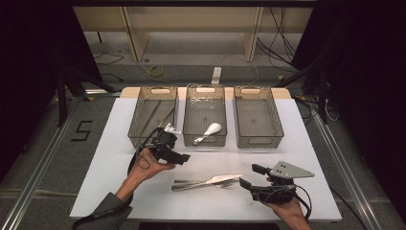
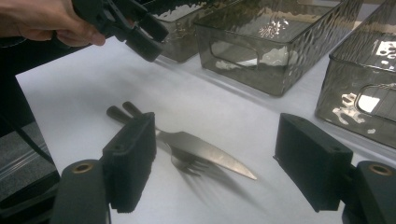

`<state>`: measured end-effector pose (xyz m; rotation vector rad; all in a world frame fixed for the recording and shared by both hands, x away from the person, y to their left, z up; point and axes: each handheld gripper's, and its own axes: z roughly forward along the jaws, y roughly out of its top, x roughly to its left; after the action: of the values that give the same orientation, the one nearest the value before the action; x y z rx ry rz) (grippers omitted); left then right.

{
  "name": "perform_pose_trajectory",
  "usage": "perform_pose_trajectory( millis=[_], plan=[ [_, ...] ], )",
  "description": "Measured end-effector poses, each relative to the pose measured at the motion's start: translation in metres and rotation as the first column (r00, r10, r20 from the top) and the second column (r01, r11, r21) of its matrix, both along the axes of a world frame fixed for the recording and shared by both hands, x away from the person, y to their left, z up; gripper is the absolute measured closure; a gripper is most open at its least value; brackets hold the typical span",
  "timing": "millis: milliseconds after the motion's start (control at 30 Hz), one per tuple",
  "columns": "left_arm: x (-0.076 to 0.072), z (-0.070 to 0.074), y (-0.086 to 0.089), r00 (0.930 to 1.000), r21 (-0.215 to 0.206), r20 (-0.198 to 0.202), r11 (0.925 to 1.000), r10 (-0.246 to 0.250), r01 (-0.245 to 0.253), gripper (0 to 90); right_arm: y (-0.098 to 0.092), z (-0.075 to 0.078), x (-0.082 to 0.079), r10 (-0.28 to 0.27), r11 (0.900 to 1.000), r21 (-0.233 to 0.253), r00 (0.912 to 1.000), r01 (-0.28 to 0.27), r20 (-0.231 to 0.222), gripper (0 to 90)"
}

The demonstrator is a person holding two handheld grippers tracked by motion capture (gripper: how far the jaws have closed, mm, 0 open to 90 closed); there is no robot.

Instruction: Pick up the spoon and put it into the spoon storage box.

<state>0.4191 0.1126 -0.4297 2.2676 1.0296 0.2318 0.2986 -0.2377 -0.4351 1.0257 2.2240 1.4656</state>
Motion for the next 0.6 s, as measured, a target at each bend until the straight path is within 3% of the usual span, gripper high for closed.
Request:
perform_pose_trajectory(
  millis=[333, 467, 600],
  plan=[
    [-0.007, -0.006, 0.001, 0.9996, 0.056, -0.013, 0.9981, -0.027, 0.027, 28.8, -0.002, 0.0, -0.001, -0.003, 1.0, 0.005, 1.0, 0.003, 0.001, 29.9],
    [-0.01, -0.01, 0.001, 0.9991, 0.049, -0.03, 0.9983, -0.028, 0.03, 31.6, -0.002, 0.0, -0.001, -0.002, 1.0, 0.003, 1.0, 0.002, -0.001, 29.9],
    [-0.014, -0.014, 0.0, 0.9986, 0.068, -0.042, 0.9971, -0.031, 0.034, 37.5, -0.002, 0.0, -0.001, -0.002, 1.0, 0.002, 1.0, 0.002, -0.003, 29.9]
  ],
)
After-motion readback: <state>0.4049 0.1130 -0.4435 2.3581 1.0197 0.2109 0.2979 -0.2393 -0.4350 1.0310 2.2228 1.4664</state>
